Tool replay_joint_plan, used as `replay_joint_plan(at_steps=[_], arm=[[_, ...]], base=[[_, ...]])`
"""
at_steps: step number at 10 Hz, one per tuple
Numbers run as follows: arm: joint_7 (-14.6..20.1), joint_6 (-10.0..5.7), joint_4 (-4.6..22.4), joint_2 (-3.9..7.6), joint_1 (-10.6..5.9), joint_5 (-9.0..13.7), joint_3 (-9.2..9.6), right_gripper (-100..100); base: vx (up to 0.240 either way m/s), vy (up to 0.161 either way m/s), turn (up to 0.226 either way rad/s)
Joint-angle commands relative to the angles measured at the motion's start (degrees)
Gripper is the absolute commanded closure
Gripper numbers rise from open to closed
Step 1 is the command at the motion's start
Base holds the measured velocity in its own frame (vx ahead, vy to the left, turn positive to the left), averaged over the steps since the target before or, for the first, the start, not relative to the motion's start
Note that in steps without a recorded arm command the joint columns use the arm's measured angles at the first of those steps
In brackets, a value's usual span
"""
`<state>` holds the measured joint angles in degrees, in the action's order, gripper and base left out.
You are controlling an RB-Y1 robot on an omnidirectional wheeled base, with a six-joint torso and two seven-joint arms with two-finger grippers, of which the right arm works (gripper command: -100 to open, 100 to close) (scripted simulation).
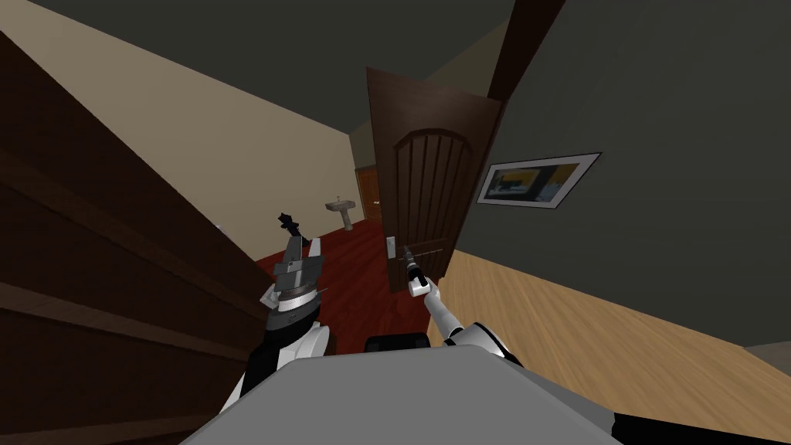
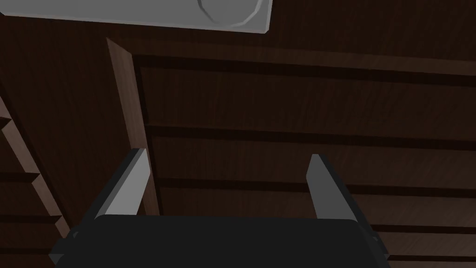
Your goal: Push the door open
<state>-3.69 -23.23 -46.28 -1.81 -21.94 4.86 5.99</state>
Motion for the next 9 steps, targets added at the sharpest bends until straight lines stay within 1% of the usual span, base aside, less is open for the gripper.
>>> replay_joint_plan(at_steps=[1,2,6,9], arm=[[0.6,0.01,0.3,-0.58,-0.25,-0.6,-0.03,-100],[0.8,0.01,0.4,-0.8,-0.31,-0.8,-0.03,-100],[0.9,0.01,0.4,-0.88,-0.33,-0.9,-0.04,-100],[0.9,0.01,0.4,-0.88,-0.33,-0.9,-0.04,-100]], base=[[-0.151,0.158,-0.01],[-0.061,0.053,-0.005],[-0.005,0.006,-0.015],[0.0,0.023,0.006]])
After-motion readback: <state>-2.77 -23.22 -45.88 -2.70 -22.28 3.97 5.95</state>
